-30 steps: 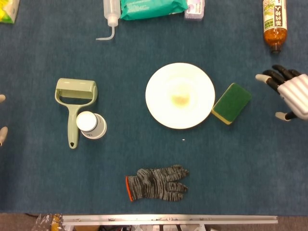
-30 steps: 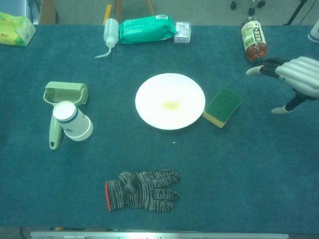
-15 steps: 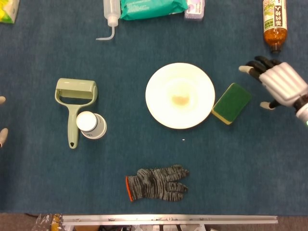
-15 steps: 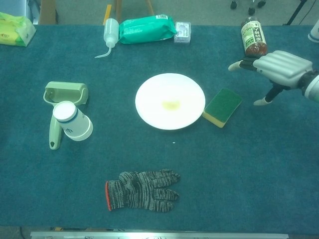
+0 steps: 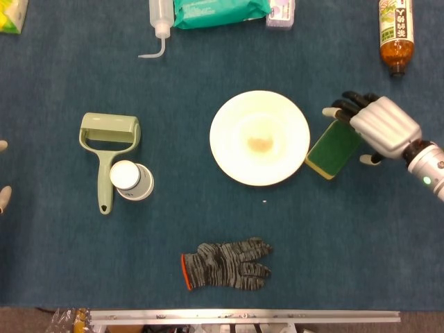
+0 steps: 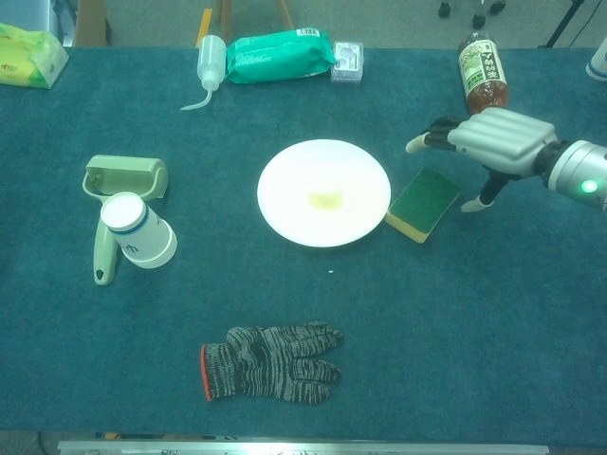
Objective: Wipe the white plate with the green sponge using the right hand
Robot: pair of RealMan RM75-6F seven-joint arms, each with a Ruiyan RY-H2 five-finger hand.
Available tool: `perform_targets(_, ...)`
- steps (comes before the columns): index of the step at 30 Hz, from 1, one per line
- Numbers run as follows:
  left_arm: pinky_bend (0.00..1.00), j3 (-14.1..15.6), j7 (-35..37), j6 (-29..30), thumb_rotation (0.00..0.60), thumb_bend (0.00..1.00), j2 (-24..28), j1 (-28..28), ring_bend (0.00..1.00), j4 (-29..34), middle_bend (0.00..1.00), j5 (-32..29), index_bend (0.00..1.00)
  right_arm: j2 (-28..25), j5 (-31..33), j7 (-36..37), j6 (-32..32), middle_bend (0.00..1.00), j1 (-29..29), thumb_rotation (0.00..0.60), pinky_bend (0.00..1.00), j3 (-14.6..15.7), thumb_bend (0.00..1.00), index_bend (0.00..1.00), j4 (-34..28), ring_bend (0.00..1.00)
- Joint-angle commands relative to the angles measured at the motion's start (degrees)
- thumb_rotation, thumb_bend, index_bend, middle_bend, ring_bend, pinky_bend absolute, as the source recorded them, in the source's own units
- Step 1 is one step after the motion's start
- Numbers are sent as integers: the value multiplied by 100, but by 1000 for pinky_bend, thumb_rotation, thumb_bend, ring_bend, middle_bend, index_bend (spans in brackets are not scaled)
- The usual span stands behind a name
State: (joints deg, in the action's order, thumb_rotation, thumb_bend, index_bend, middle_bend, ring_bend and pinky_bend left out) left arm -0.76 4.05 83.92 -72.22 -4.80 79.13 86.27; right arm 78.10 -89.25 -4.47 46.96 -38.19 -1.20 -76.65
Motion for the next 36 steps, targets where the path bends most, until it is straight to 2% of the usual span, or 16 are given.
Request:
perform_targets(1, 339, -1, 8, -17, 600, 269, -22, -8, 176, -27, 187, -3, 235, 7, 63, -72, -39, 179, -9, 600, 276, 34, 0, 172, -16, 100)
perform_targets(14, 340, 17, 122, -25, 600, 269, -64, 6, 176, -113, 187, 4, 235, 230, 251, -66, -220, 182, -145, 600, 277, 75, 0, 172, 206, 100)
perform_targets(25, 339, 31, 273, -17, 600, 269, -117, 32, 176, -254, 188, 4, 235, 477, 270, 6, -358, 229, -296, 600, 277, 119, 0, 172, 459, 120)
perform_targets(36, 339, 34, 356, -21, 600, 269, -132, 50, 176, -310, 190, -8, 235, 609, 259, 43, -297, 373, -359, 600, 280, 141, 0, 180, 617, 252)
